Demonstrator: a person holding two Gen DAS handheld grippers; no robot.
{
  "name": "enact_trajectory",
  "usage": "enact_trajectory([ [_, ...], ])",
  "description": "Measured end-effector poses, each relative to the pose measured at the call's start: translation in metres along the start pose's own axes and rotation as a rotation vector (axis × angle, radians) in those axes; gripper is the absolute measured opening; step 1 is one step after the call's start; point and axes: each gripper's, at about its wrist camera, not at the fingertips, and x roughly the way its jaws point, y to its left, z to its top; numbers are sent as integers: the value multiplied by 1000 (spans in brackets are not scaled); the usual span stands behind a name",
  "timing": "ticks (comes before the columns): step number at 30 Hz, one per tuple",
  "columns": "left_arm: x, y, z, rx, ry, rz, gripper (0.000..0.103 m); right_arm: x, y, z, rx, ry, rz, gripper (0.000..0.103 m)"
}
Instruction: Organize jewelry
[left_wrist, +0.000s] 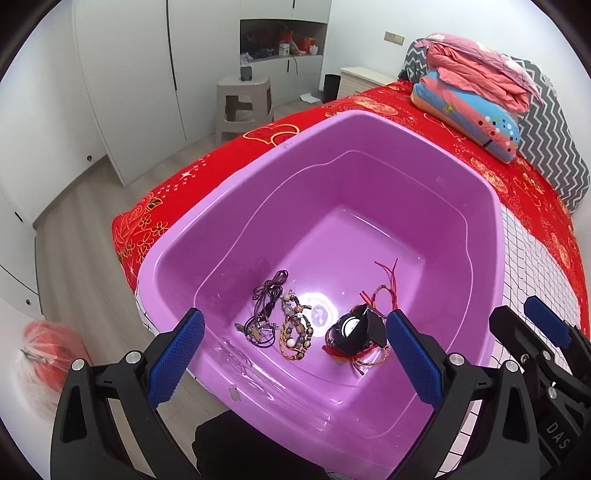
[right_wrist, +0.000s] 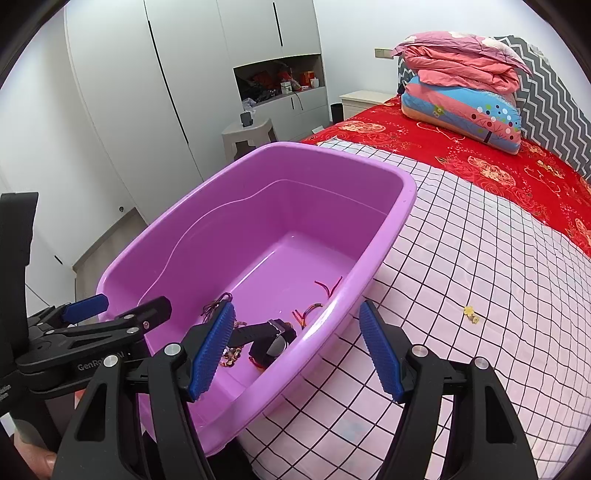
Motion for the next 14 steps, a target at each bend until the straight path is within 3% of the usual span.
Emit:
enact_trajectory([
  [14, -5, 1, 1, -13, -3, 44, 97, 0, 0, 0, 1, 3, 1, 67],
])
